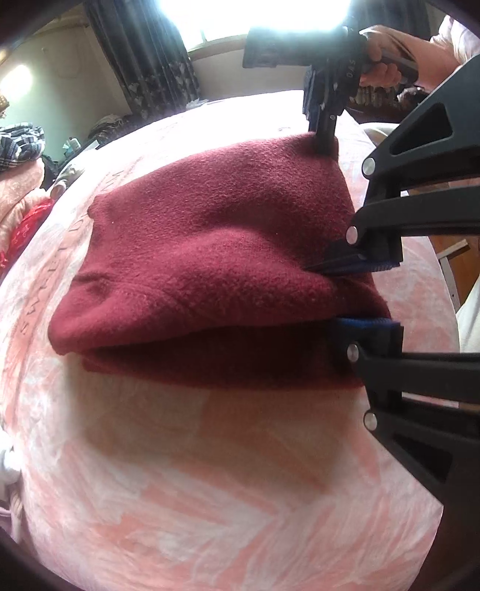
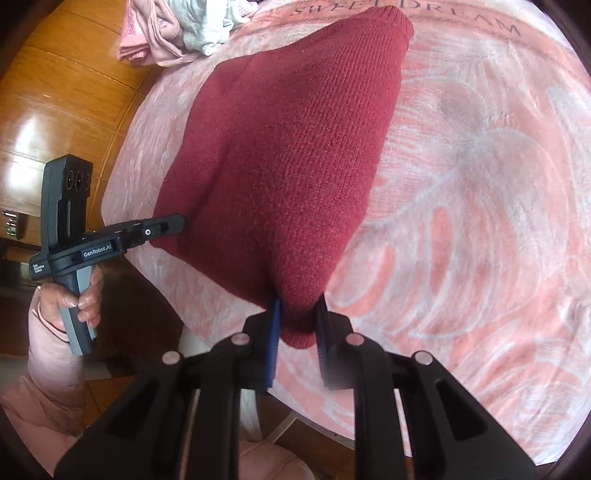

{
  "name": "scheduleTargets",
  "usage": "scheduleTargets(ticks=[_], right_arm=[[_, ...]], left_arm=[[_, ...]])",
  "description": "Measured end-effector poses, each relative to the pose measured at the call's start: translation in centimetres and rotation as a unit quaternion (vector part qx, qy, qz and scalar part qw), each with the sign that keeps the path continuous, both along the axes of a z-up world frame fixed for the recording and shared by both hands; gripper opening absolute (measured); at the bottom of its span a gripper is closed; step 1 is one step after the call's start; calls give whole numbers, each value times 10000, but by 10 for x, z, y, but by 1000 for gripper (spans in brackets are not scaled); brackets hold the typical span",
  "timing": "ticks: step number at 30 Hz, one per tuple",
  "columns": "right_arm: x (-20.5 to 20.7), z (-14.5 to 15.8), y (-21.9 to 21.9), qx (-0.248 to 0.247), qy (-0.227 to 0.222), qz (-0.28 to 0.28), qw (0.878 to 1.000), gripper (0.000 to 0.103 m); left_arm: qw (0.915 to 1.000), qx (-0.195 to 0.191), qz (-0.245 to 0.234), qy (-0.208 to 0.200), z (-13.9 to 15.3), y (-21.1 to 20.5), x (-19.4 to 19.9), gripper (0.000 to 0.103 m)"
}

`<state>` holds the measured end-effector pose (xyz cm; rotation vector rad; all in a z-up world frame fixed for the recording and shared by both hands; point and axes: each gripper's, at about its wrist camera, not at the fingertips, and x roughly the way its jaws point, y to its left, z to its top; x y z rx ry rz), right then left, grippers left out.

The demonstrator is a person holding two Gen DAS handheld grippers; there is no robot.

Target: Fold small clothes

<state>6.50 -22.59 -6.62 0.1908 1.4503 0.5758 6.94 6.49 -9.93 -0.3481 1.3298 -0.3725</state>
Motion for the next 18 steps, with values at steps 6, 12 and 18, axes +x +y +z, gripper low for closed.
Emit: scheduleTargets(ticks=[6, 12, 18], right_arm=[[-4, -32, 1, -207, 147, -28, 9997, 15], [-7, -52, 0, -320, 136, -128, 9993, 17], [-12, -49, 7, -468, 33, -232, 9986, 30]], left_arm=[[9974, 670, -266, -78, -18, -20, 0, 19], [9979, 581, -273, -87, -27, -21, 5, 19], [9973, 647, -228, -250, -26, -21, -5, 21]])
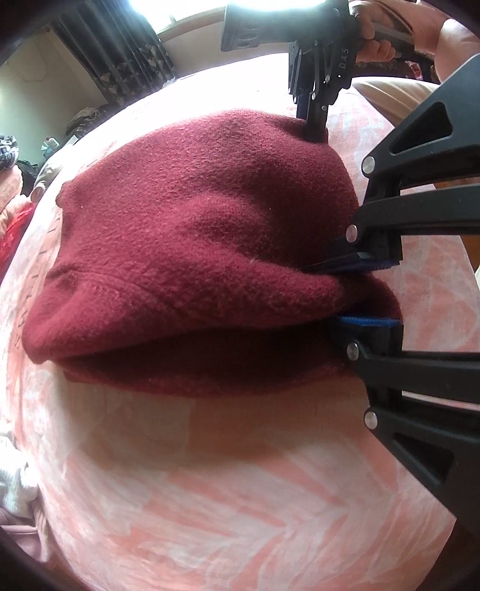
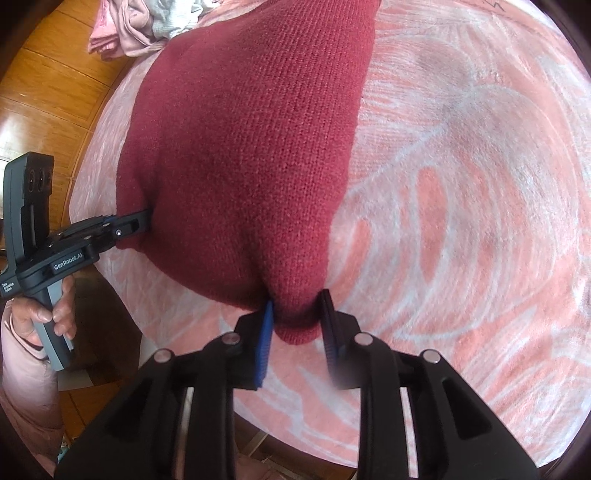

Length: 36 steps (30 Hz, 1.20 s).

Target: Fold small clothes

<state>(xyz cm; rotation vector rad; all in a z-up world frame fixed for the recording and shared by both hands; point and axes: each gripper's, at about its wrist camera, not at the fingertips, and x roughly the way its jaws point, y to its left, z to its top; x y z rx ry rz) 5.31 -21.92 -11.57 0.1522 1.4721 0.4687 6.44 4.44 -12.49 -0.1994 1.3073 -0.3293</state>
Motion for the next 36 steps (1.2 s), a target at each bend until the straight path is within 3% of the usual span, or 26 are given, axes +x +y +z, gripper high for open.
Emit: scheduleTargets(ticks=[2, 6, 10, 13, 17, 20, 27, 30, 36], right_arm=[[-3, 5, -2, 45, -25, -64, 10000, 30], [-9, 16, -7, -36, -103, -118, 9999, 39], [-10, 29, -18, 121, -165, -253, 9995, 42], [1, 40, -27, 512, -176, -408, 9977, 53], [23, 55, -27, 279, -434, -389, 9979, 67], [40, 64, -21, 303, -500, -302, 9978, 75], [75, 59, -10, 294, -399, -239, 9985, 77], [82, 51, -7, 285, -319, -203, 9989, 77], [88, 35, -3, 291, -155, -200, 9993, 77]], left_arm=[[9999, 109, -14, -87, 7, -9, -3, 27], [9995, 196, -107, -243, 19, -19, -13, 51], [9989, 314, -70, -346, 31, -23, -21, 58], [9993, 21, 52, -373, 42, -14, -19, 61], [9980, -52, 393, -493, 59, 9, 7, 70], [9972, -376, 530, -382, 61, 21, 37, 82], [9944, -738, 759, 21, 38, 36, 96, 85], [9890, -1203, 809, 274, 24, 38, 110, 86], [9908, -1053, 580, 618, -6, 25, 121, 88]])
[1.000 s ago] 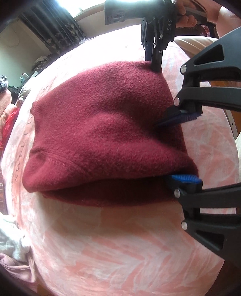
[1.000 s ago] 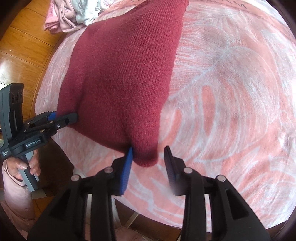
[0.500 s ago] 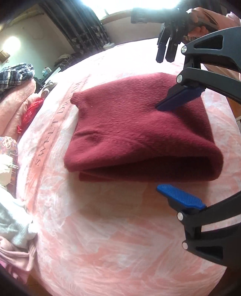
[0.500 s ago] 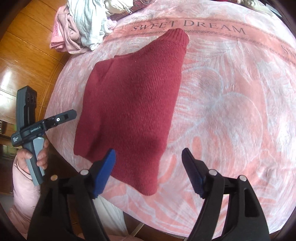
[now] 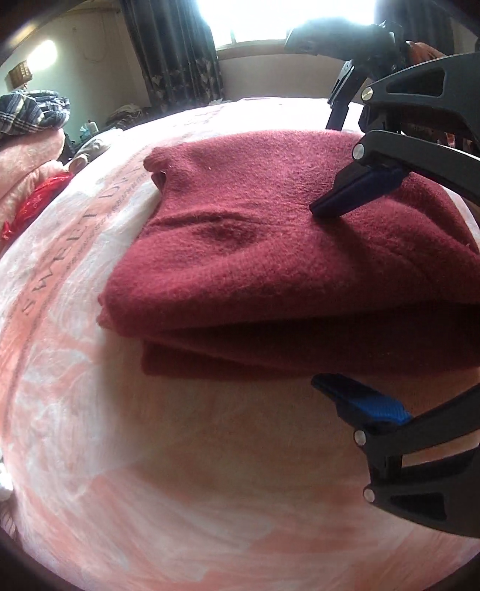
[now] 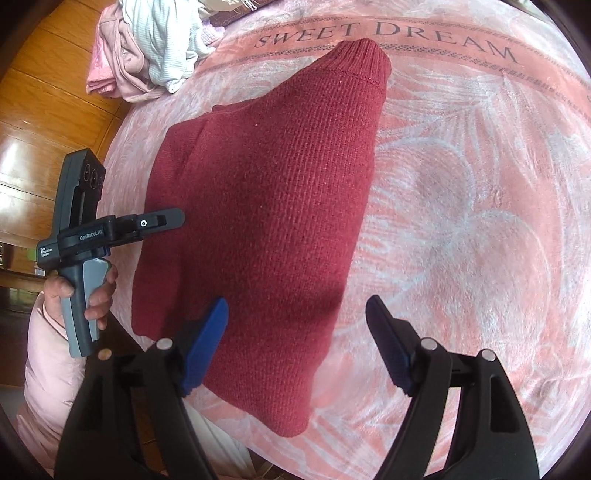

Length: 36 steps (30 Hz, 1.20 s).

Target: Fold small clothes

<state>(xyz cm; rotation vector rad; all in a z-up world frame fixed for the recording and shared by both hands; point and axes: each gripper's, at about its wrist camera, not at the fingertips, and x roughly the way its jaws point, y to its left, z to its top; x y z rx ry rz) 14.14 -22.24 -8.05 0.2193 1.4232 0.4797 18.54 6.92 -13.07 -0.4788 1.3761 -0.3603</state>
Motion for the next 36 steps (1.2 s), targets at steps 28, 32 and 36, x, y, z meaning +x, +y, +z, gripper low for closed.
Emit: scheduleTargets(ticks=[28, 32, 36], right_arm=[[32, -44, 7, 903, 459, 66, 9948, 73], [29, -39, 5, 980, 305, 96, 9947, 57], [27, -31, 2, 1002, 244, 139, 9946, 45]], left_arm=[[9947, -858, -566, 60, -25, -29, 33, 92], [9953, -923, -273, 122, -27, -17, 32, 56], [9939, -1095, -117, 36, -25, -16, 26, 48]])
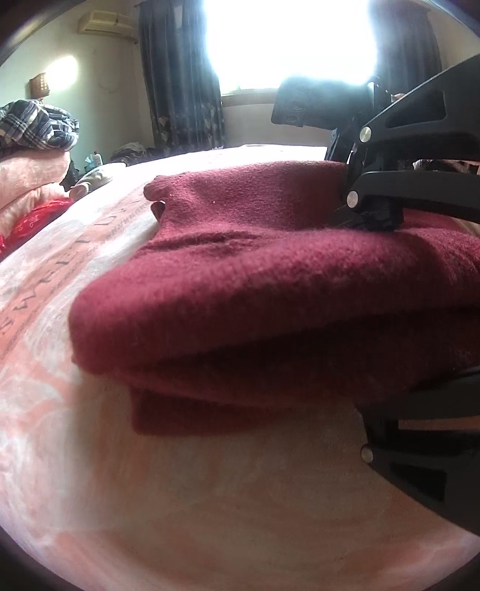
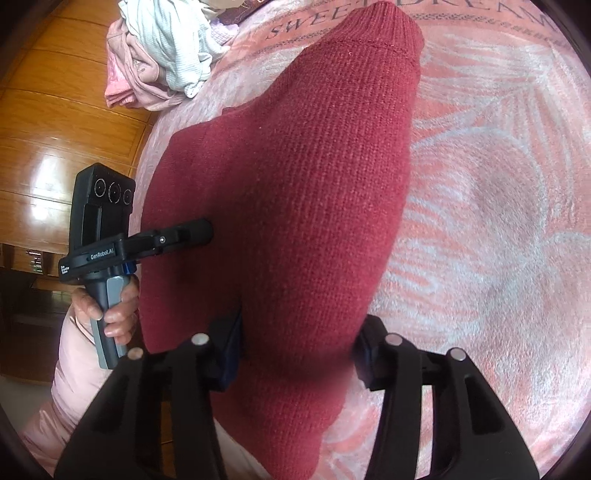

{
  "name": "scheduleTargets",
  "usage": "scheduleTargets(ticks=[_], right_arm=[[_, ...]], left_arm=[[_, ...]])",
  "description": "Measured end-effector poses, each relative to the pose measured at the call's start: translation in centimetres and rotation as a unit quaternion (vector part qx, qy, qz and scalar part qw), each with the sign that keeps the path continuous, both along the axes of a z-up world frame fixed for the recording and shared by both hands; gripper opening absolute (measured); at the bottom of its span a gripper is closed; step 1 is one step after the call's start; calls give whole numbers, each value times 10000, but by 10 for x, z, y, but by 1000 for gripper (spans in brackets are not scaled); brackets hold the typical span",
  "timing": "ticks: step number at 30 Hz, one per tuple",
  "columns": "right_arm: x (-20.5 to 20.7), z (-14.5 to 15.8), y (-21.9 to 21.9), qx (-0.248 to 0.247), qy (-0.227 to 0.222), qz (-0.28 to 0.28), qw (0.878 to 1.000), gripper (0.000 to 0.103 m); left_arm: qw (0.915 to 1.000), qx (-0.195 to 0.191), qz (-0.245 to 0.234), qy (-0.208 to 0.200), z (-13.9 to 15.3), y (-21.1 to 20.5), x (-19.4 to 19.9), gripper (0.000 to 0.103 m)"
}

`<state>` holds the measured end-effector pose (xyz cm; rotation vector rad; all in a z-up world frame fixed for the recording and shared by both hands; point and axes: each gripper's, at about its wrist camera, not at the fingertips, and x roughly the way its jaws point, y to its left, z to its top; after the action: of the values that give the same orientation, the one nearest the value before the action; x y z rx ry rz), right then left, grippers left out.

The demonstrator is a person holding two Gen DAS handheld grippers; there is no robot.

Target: Fold small clothes

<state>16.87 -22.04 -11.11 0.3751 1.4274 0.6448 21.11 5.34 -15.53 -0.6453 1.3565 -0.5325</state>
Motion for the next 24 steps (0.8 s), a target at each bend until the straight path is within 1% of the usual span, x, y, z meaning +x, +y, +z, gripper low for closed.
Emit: scheduleTargets(ticks=[3, 8, 10, 14, 16, 20, 22, 24], right_arm=[[-3, 10, -1, -71, -130, 66, 9999, 42], [-8, 29, -17, -199, -348, 77, 9992, 40], [-9, 40, -31, -218, -444, 29, 9988, 40], [-6, 63, -69, -303, -627, -127, 9975, 40], [1, 69, -90, -358, -644, -203, 9971, 40], [26, 66, -129, -471, -593, -255, 9968, 40], [38, 54, -143, -501, -528, -251, 9970, 40], [51, 34, -154, -480, -347, -332, 9977, 41]], left_arm=[[9998, 98, 6, -143, 10, -10, -2, 46], [9994, 104, -55, -322, 28, -31, -5, 45], [9992, 14, -97, -387, 37, -36, -6, 45], [9978, -83, -225, -613, 56, -67, 0, 45], [9967, -141, -311, -737, 66, -87, 6, 45], [9956, -164, -372, -843, 72, -132, 27, 45], [9958, -112, -348, -834, 67, -150, 37, 45], [9967, -47, -306, -750, 55, -164, 47, 45]])
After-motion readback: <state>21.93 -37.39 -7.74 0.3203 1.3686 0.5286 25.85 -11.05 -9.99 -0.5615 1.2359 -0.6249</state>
